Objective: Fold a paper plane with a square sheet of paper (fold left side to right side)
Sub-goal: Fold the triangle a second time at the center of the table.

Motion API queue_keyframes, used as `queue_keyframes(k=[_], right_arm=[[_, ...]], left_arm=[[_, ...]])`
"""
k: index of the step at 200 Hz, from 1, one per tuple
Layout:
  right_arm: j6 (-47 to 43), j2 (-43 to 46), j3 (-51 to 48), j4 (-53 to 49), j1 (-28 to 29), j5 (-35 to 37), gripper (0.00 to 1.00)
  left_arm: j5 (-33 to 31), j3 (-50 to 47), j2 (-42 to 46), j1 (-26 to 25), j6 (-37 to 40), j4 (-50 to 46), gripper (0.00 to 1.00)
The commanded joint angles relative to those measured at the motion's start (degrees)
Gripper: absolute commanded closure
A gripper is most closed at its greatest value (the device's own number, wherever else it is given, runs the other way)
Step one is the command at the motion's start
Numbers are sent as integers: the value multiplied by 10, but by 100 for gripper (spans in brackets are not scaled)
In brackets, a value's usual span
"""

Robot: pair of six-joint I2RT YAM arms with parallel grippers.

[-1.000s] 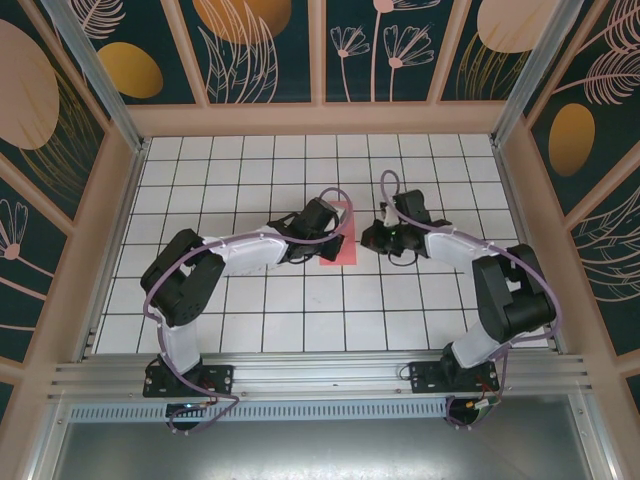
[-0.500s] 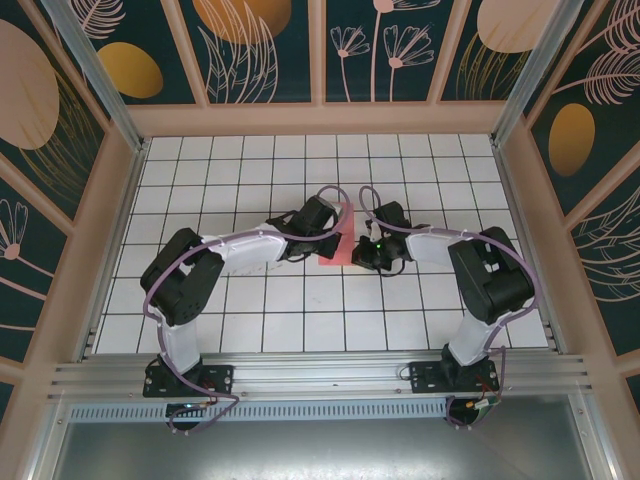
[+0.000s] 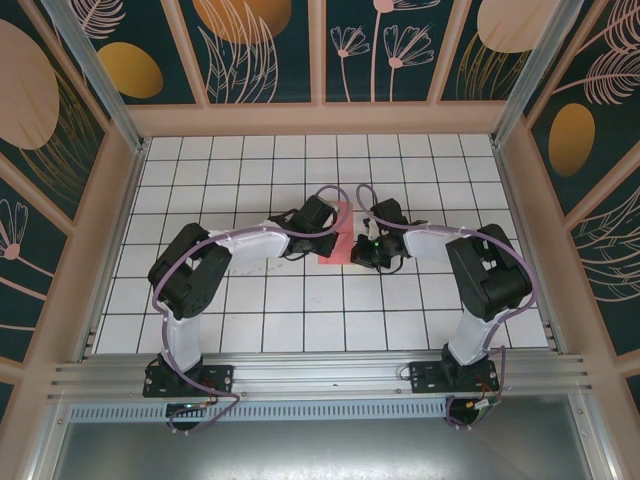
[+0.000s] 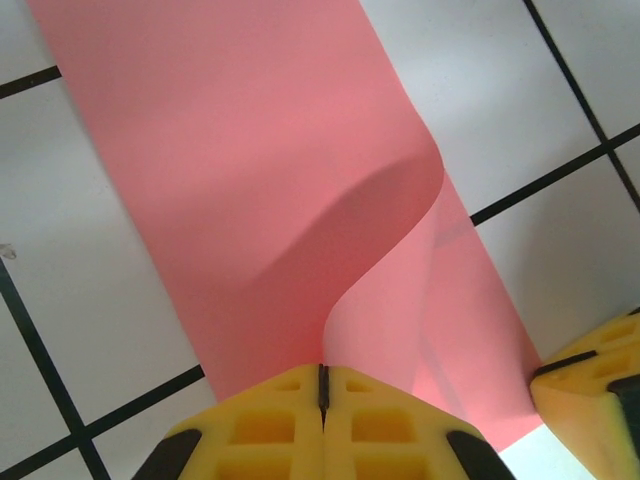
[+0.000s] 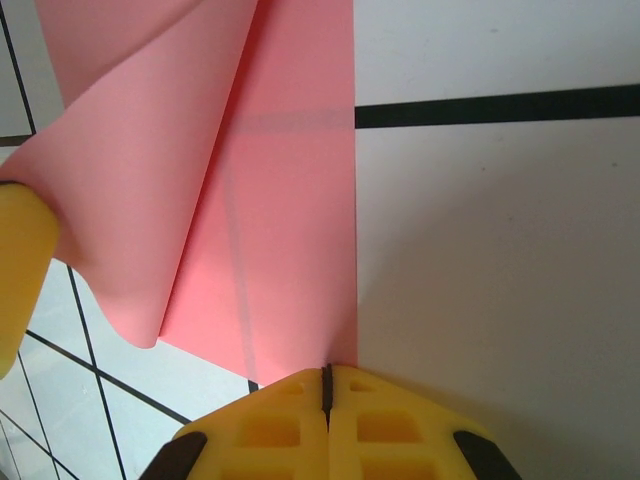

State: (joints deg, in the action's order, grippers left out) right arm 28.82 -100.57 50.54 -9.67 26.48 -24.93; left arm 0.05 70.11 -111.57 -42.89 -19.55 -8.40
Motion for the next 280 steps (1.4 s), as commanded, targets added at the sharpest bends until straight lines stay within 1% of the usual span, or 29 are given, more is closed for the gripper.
queue_keyframes(k=[1,73,280], right_arm=[[-13,-23,2,-42,4,38,100],[-20,-30,8,-55,4,45,100],[-29,-41,15,-64,7,48,100]], left_arm=[[-15,16,-14,7,13,-10,100],[-20,34,-36,21,22,-9,100],[-39,51,-65,22,30,-25,100]])
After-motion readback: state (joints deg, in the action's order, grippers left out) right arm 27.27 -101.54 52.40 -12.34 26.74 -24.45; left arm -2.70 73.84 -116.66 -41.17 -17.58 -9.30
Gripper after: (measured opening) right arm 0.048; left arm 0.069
